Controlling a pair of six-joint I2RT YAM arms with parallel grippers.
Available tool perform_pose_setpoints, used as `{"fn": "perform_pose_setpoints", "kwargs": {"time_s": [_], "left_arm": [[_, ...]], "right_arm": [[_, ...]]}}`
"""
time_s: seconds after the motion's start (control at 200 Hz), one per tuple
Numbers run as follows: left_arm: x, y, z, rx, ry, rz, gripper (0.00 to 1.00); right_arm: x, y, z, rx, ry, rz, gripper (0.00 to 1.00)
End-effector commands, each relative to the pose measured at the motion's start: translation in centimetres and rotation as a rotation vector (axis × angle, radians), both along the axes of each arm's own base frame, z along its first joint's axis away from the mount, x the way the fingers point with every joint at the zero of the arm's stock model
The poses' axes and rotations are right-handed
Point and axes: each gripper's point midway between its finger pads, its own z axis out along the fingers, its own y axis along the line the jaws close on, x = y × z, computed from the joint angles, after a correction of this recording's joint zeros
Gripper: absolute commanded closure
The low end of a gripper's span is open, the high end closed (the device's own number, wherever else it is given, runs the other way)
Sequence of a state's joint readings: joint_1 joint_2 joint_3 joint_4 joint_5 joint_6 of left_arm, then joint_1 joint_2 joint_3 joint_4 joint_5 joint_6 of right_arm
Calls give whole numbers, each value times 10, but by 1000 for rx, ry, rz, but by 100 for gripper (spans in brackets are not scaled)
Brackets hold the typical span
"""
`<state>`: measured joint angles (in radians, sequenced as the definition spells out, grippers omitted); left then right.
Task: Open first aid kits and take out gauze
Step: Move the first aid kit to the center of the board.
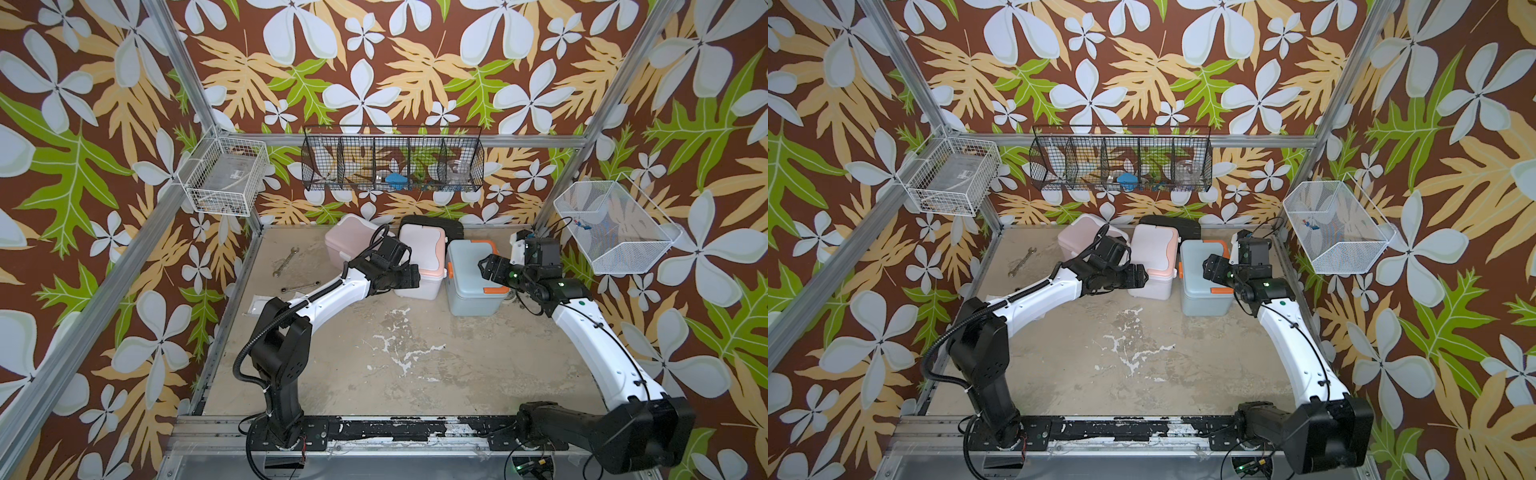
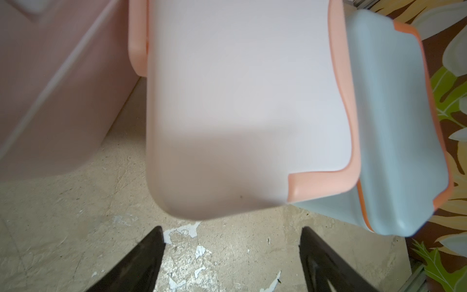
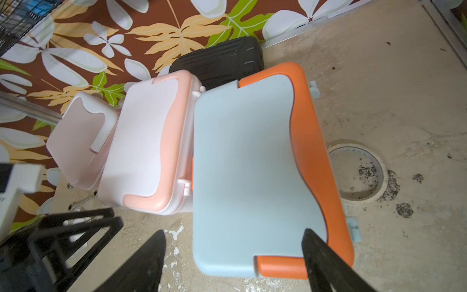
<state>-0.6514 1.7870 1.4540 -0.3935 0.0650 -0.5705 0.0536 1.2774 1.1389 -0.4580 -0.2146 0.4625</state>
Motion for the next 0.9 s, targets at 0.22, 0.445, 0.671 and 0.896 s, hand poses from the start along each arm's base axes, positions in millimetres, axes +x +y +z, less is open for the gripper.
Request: {"fn": "perform_pose_setpoints", "kwargs": {"time_s": [0.22, 0.445, 0.671, 0.896], "left_arm": [[-50, -21, 64, -73, -81, -61, 6], [-66, -94, 68, -101, -56, -217, 5], [-60, -141, 42, -87, -7, -290, 6], [-60, -178, 28, -112, 31, -359, 8]], "right_arm": [[46, -33, -18, 78, 39, -35, 16], [66, -34, -36, 105, 87, -3, 17], [65, -33, -61, 103, 140, 12, 19], [46, -29, -80, 132, 169, 6, 20]]}}
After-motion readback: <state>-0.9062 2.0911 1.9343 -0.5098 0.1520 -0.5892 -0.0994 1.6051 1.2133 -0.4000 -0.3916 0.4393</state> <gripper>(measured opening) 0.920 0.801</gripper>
